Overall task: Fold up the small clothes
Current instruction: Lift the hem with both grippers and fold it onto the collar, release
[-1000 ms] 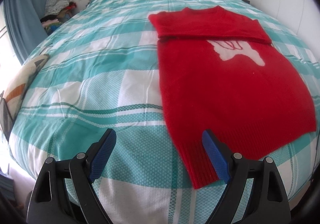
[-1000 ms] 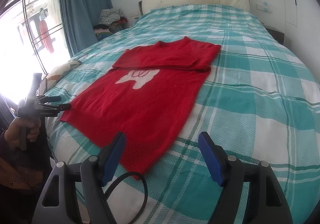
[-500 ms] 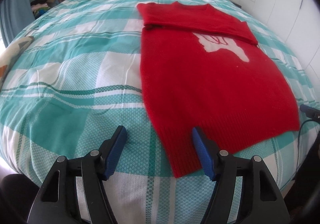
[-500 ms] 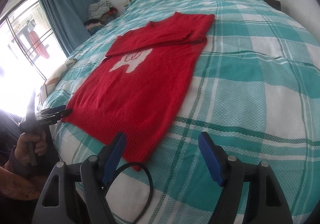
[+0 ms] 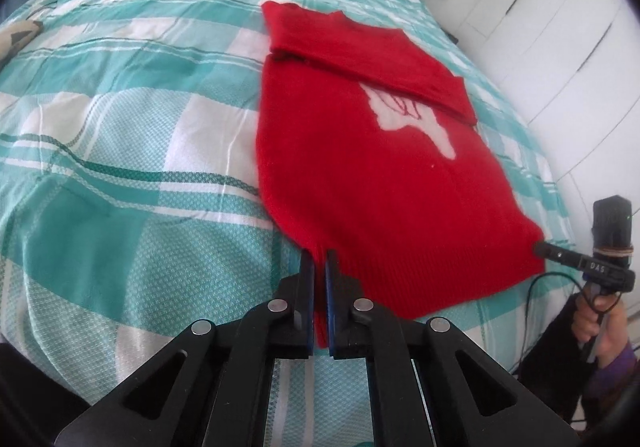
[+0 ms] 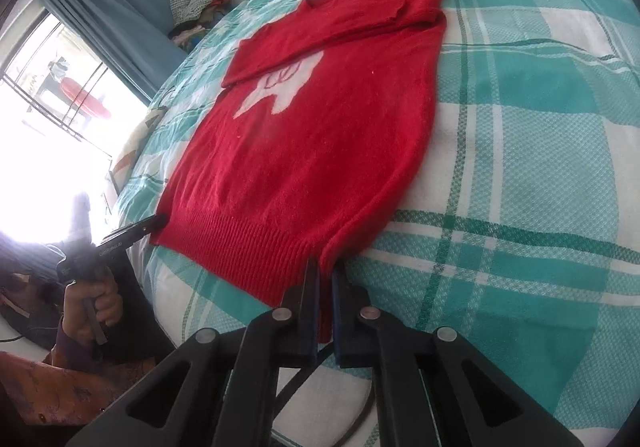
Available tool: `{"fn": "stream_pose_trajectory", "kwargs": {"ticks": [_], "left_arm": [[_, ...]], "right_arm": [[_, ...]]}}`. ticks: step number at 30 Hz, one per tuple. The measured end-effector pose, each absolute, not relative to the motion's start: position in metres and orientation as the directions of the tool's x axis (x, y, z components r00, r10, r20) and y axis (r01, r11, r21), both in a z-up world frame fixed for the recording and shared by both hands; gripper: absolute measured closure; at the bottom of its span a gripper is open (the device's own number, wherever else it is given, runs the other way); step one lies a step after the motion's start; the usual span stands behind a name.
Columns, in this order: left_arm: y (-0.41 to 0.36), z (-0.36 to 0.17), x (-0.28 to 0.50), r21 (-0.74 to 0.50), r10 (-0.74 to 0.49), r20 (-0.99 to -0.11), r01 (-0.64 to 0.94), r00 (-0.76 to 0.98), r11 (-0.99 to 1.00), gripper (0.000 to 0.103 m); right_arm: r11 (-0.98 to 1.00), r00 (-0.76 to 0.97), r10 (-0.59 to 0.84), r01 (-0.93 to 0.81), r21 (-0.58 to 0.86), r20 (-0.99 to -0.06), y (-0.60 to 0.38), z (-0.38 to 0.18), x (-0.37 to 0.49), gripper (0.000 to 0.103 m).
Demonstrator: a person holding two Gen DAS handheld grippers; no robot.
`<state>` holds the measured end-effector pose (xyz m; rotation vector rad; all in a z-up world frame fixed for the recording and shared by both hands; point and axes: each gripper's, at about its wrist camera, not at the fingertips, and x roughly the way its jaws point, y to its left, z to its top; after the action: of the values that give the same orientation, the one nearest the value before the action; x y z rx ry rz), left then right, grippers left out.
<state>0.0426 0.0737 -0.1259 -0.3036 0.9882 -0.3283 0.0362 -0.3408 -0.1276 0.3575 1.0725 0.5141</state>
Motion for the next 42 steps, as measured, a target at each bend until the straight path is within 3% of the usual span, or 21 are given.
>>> {"fn": "stream_pose_trajectory", "kwargs": {"ticks": [3,9,13,21,24,25,26,28,32,35,38,40,42], "left_arm": [[0.085,-0.104,0.069,-0.481,-0.473,-0.695,0.139,0.542,0.866,0.101],[0.081,-0.075,0.179,-0.507,-0.478,-0.639,0.138,0.602,0.851,0.101],[0.068,-0.07,0.261,-0.486,-0.44,-0.652,0.105,0.618,0.868,0.101],[0.047,-0.098,0.378,-0.431,-0.358,-0.72,0.021,0.594,0.902,0.1],[0.053,-0.115,0.403,-0.438,-0.323,-0.743,-0.061,0.586,0.897,0.084],[0.059,-0.117,0.408,-0.435,-0.294,-0.748,-0.106,0.594,0.894,0.059],[0.067,-0.117,0.411,-0.448,-0.277,-0.74,-0.142,0.612,0.883,0.035],[0.084,-0.113,0.408,-0.474,-0.247,-0.716,-0.195,0.653,0.859,0.023],[0.096,-0.103,0.379,-0.435,-0.207,-0.701,-0.178,0.683,0.883,0.023],[0.073,-0.099,0.35,-0.373,-0.249,-0.68,-0.032,0.689,0.927,0.021],[0.039,-0.111,0.336,-0.306,-0.307,-0.714,0.113,0.629,0.945,0.011],[0.031,-0.128,0.338,-0.203,-0.209,-0.783,0.077,0.586,0.976,0.012],[0.048,-0.139,0.336,-0.185,-0.152,-0.818,-0.005,0.555,0.983,0.017]], "right_arm": [[0.827,0.456,0.556,-0.228,0.513,-0.695,-0.349,-0.107,0.047,0.098],[0.851,0.614,0.488,-0.178,0.494,-0.62,-0.365,-0.079,0.129,0.098],[0.847,0.674,0.457,-0.131,0.514,-0.581,-0.373,-0.078,0.205,0.098],[0.846,0.701,0.402,-0.039,0.532,-0.589,-0.385,-0.099,0.329,0.098],[0.81,0.698,0.422,-0.003,0.587,-0.578,-0.392,-0.118,0.358,0.098],[0.795,0.702,0.426,0.01,0.606,-0.57,-0.394,-0.124,0.366,0.095],[0.791,0.713,0.411,0.031,0.611,-0.568,-0.396,-0.128,0.37,0.081],[0.783,0.745,0.376,0.064,0.619,-0.551,-0.403,-0.13,0.371,0.058],[0.823,0.789,0.353,-0.005,0.568,-0.504,-0.405,-0.1,0.346,0.059],[0.884,0.759,0.398,-0.167,0.437,-0.515,-0.377,-0.079,0.321,0.059],[0.856,0.633,0.511,-0.307,0.417,-0.582,-0.345,-0.089,0.306,0.058],[0.86,0.551,0.511,-0.328,0.392,-0.66,-0.33,-0.114,0.298,0.058],[0.909,0.551,0.417,-0.263,0.324,-0.723,-0.338,-0.134,0.291,0.059]]}}
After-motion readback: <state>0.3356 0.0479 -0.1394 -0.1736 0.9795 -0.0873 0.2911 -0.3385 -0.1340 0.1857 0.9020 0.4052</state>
